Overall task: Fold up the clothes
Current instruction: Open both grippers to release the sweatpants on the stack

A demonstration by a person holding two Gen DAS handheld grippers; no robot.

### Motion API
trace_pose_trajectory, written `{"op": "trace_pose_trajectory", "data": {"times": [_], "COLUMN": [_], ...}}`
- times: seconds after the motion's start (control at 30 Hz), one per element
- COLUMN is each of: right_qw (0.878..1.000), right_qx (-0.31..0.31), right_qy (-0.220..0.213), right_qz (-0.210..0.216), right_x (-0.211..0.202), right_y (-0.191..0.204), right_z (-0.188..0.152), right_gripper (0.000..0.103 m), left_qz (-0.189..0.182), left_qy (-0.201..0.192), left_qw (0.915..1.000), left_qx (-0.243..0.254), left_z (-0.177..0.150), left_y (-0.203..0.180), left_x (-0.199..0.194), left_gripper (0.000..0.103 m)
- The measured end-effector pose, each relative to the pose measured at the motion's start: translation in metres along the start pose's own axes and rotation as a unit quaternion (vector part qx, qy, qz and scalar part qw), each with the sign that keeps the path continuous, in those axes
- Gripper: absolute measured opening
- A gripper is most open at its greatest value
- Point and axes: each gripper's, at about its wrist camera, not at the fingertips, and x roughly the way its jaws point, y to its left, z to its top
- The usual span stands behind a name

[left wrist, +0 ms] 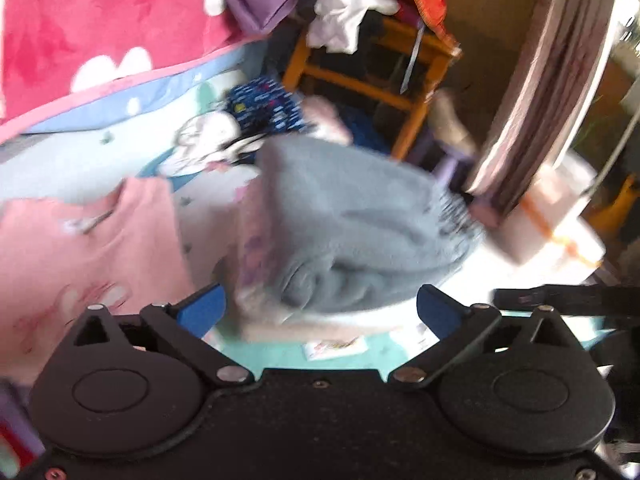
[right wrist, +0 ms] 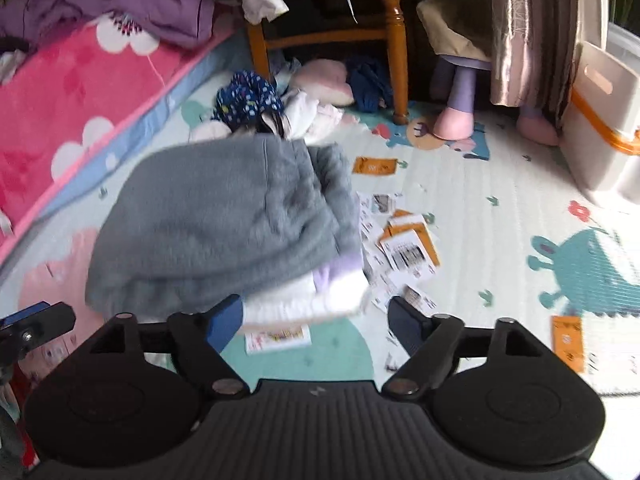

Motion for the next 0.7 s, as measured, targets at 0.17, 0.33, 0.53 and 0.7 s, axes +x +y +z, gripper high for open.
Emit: {"op": "trace_pose_trajectory", "data": {"times": [0.17,0.33,0.53,0.7], "right_qw": [0.999,0.999,0.999,0.999], "right_qx": [-0.029,-0.034,-0.037,-0.031], "right_qy": [0.015,0.02,0.016,0.01], "right_qz": [-0.026,-0.031,-0.03,-0.022], "right_x": [-0.016,-0.028,-0.034,-0.035], "right_y": [0.006,0.006,0.008,0.01], "right_z": [-0.019,-0.029,-0.028,-0.026], "right_gripper": [0.096,0.1,0.102,0.102], "left_qz": [0.106,0.109,0.115,0.118], "left_qy": [0.025,0.005,0.002,-0.004], "left_qw": [0.9915,0.9902,0.9894,0.9882], "left_qx": [0.071,0.087,0.088,0.098], "left_z": [-0.01,-0.008,-0.005,-0.006], "left_y": [-0.028,-0.038,-0.04,-0.046], "left_x": [-0.003,-0.018,-0.031,-0.034], "left_gripper": [0.103,0.103,0.103,0.103]}}
